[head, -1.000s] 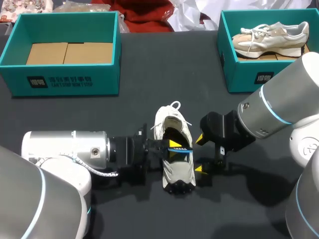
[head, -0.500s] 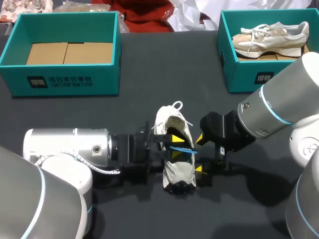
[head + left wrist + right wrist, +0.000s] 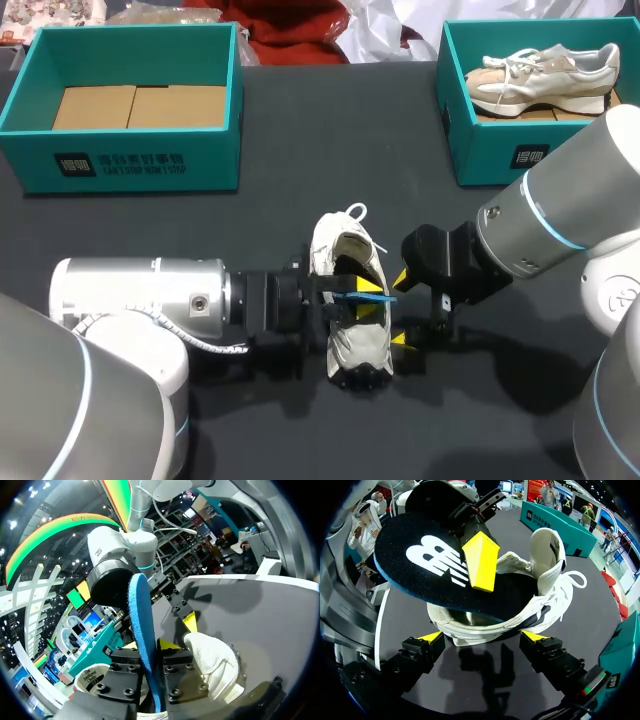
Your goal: Take the shoe out of the shoebox, open the shoe tongue, remove and reinsert the insole, then place the shoe into the shoebox
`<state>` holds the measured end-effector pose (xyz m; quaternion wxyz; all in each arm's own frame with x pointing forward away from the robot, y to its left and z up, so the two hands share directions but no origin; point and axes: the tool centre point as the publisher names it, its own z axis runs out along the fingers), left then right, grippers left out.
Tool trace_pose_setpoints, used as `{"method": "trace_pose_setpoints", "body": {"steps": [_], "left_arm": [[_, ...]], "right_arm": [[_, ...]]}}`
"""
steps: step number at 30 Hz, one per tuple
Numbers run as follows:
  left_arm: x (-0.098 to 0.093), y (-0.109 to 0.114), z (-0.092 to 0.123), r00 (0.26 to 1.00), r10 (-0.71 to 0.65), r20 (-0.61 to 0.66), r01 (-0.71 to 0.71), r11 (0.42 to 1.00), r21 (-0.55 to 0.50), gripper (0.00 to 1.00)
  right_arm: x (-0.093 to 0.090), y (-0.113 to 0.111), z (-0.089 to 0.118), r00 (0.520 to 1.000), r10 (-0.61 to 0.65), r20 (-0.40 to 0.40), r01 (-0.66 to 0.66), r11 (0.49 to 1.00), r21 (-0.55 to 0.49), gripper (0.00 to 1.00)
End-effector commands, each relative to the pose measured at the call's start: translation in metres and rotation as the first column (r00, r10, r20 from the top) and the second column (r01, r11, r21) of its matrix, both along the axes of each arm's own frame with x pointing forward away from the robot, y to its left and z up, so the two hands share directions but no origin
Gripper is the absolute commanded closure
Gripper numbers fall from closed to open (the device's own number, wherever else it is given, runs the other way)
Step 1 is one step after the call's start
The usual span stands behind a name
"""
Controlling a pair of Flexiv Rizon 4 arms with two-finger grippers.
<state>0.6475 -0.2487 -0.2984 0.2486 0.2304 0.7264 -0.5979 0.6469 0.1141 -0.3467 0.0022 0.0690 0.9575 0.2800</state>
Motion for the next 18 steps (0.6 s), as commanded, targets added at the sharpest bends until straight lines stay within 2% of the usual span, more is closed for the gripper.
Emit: {"method": "trace_pose_setpoints", "body": {"steps": [1, 13, 18], "left_arm": [[-0.004, -0.002, 0.001, 1.0, 0.0, 0.019, -0.001, 1.0, 0.002, 1.0], [0.019, 0.011, -0.027, 0.998, 0.045, 0.051, -0.044, 0.999, -0.021, 1.0], [0.03, 0.014, -0.034, 0.994, 0.084, 0.066, -0.085, 0.996, 0.005, 1.0]], "right_arm": [[-0.002, 0.0, -0.001, 1.0, -0.001, 0.003, 0.001, 1.0, 0.0, 0.0], [-0.002, 0.0, -0.001, 1.0, -0.001, 0.003, 0.001, 1.0, 0.0, 0.0], [-0.002, 0.0, -0.001, 1.0, -0.001, 0.003, 0.001, 1.0, 0.0, 0.0]]}}
